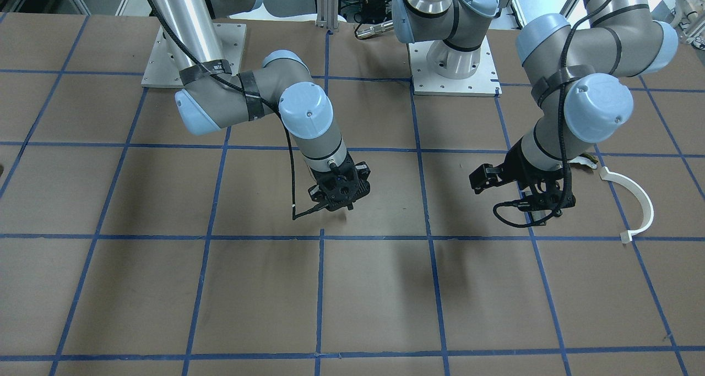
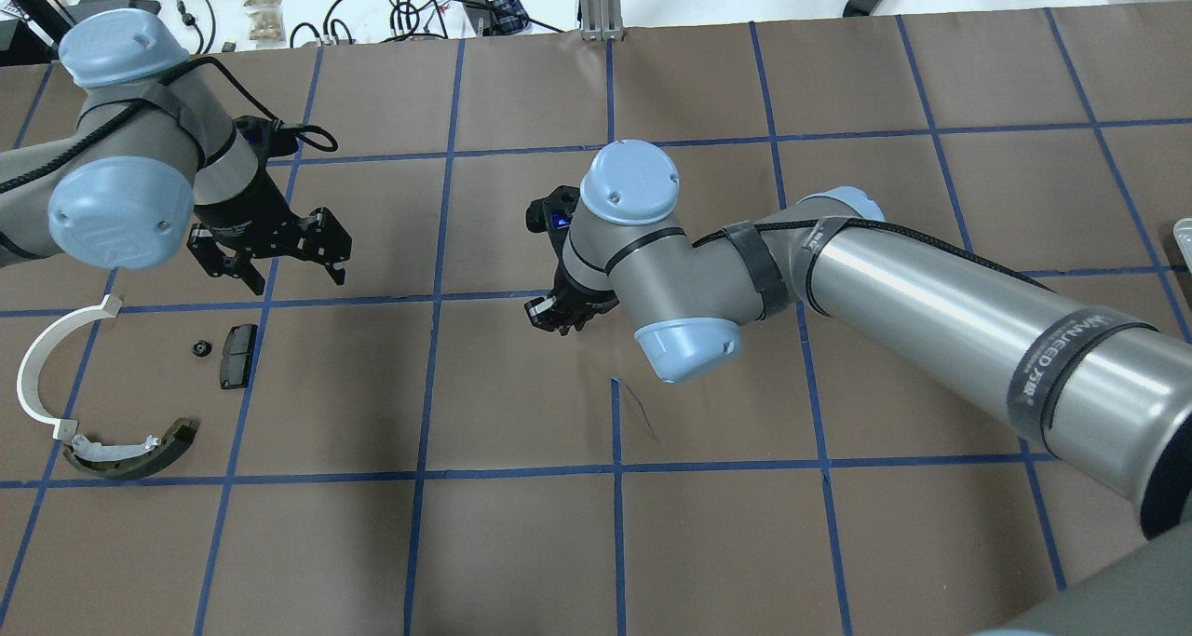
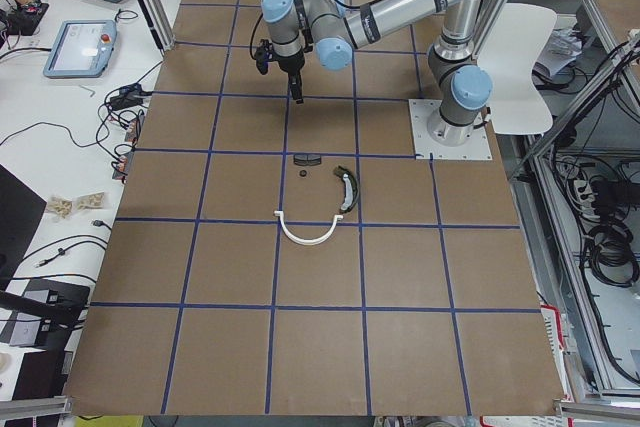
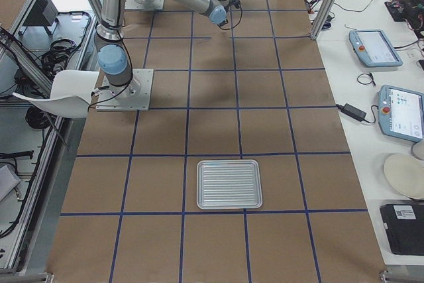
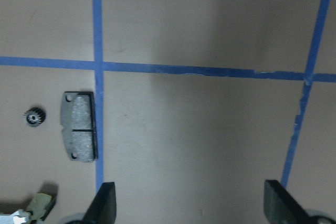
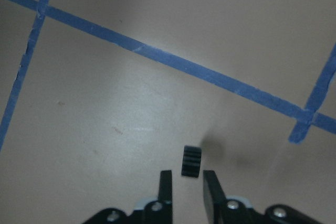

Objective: Place bearing gear from tray to pile

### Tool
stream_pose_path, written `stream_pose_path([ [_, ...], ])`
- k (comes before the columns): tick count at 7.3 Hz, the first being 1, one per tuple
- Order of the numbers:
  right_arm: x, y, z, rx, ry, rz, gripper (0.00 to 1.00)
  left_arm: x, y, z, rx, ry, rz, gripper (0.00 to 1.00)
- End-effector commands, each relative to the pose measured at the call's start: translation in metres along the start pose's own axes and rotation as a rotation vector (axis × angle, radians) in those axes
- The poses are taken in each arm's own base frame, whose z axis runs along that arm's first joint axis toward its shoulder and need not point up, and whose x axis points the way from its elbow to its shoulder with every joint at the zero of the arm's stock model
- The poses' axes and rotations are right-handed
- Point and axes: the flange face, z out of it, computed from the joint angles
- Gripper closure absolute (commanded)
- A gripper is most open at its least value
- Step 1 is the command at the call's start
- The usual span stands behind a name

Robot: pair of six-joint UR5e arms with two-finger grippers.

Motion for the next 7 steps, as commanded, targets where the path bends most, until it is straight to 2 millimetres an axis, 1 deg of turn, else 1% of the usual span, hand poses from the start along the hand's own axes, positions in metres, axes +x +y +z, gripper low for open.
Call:
stream_pose_path([
  [1,0.001,-0.004,-0.004,0.014,0.019,-0.004,0.00,0.015,0.000,0.007,-0.011,-0.001,-0.018,0.00],
  [2,0.007,-0.007,-0.009,0.023,0.020,0.011,0.00,0.032,0.004,0.010,-0.015,-0.006,-0.024,0.00],
  [3,0.026,-0.011,-0.023,0.043,0.027,0.045,0.00,0.057,0.008,0.015,-0.014,-0.011,-0.060,0.00],
  [4,0.067,-0.014,-0.052,0.054,0.039,0.125,0.00,0.095,0.014,0.020,0.011,-0.019,-0.102,0.00],
  [5,0.127,-0.013,-0.081,0.050,0.069,0.218,0.00,0.141,0.017,0.028,0.083,-0.010,-0.127,0.00],
  [6,0.169,-0.005,-0.117,0.030,0.076,0.307,0.00,0.181,0.022,0.048,0.106,-0.008,-0.149,0.00],
  [7,0.197,0.003,-0.145,0.013,0.079,0.379,0.00,0.219,0.027,0.072,0.149,0.004,-0.120,0.00],
])
